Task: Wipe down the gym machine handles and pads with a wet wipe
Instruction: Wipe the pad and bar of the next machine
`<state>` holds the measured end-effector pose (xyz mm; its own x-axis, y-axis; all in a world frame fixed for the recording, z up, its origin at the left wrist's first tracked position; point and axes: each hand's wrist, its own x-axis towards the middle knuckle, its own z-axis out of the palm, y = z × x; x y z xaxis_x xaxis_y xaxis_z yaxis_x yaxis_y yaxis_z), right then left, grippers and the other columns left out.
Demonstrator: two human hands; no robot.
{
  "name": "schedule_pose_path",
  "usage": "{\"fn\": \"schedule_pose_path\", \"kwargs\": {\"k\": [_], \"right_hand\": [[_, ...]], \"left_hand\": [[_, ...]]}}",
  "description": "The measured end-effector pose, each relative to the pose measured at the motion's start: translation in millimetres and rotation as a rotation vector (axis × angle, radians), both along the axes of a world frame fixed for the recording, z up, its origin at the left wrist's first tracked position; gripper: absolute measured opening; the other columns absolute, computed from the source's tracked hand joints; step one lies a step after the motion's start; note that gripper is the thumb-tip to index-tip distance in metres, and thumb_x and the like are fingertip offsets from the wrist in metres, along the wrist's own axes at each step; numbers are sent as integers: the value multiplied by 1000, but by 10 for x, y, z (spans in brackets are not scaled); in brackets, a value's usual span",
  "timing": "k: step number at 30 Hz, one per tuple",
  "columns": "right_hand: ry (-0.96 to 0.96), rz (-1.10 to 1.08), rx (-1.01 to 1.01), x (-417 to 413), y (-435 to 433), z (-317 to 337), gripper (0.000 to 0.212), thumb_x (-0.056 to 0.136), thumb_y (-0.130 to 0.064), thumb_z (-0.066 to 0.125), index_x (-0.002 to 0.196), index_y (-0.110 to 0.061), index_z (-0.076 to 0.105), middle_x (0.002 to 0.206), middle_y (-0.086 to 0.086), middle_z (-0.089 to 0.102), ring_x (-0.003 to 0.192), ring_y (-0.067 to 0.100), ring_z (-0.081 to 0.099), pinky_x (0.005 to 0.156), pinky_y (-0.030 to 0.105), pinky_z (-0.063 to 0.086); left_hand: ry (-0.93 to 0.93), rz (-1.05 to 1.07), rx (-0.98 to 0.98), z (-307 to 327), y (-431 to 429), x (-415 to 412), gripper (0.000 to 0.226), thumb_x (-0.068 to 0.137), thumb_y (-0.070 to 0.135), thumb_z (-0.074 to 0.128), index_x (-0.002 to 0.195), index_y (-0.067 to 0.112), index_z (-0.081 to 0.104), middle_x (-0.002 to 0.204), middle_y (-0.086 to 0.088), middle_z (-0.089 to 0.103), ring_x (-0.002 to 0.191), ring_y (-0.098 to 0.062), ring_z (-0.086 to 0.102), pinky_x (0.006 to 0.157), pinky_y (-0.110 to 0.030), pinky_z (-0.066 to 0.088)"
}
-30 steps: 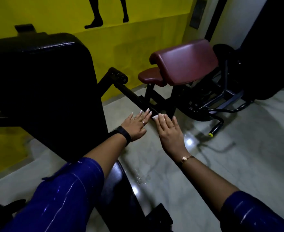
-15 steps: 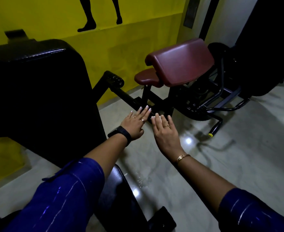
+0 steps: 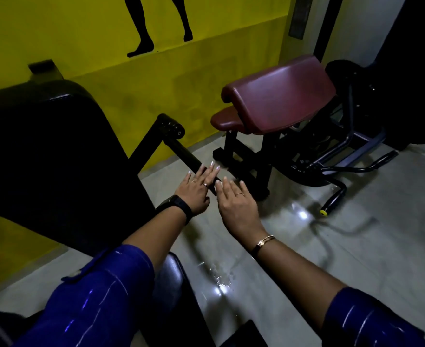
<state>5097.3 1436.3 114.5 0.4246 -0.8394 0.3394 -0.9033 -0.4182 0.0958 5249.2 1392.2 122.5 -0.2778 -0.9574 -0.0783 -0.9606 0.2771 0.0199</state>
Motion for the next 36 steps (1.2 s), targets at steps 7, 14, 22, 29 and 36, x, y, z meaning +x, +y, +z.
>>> {"fn": "schedule_pose_path", "kwargs": {"k": [7,14,22,29,36], "right_hand": [[-7,-187,233,248,-25,245,50,99,-13,24,148,1,26,150,24,34,137,33,38,117,51,7],[131,99,265,-23,-10,154,54,100,-17,14,154,-13,9,162,6,5,148,26,13,115,56,7],[10,-165,340,300,-29,288,54,102,-13,22,152,-1,4,158,23,10,144,37,21,114,49,22],[66,-141,180,299,-7,78,56,85,-11,26,131,-3,56,135,18,56,117,31,60,94,50,47],[114,-297,166,774,-204,98,60,90,-10,15,145,1,34,149,24,35,137,39,37,111,48,31]], "left_hand": [[74,45,-31,-159,17,15,81,100,23,44,142,26,-24,155,8,-24,151,-19,-9,122,-44,8],[1,2,-40,-95,13,77,73,103,23,37,152,19,-17,162,1,-18,150,-18,-10,121,-41,4],[215,-96,-103,-245,-52,244,64,97,23,38,154,20,9,161,3,6,147,-13,1,119,-43,15],[237,-212,-138,-260,-299,518,72,84,33,25,154,17,23,161,-3,17,149,-19,8,120,-44,9],[296,-203,-174,-312,-618,650,70,89,46,4,154,22,12,163,-2,9,151,-20,5,119,-39,-2]]}}
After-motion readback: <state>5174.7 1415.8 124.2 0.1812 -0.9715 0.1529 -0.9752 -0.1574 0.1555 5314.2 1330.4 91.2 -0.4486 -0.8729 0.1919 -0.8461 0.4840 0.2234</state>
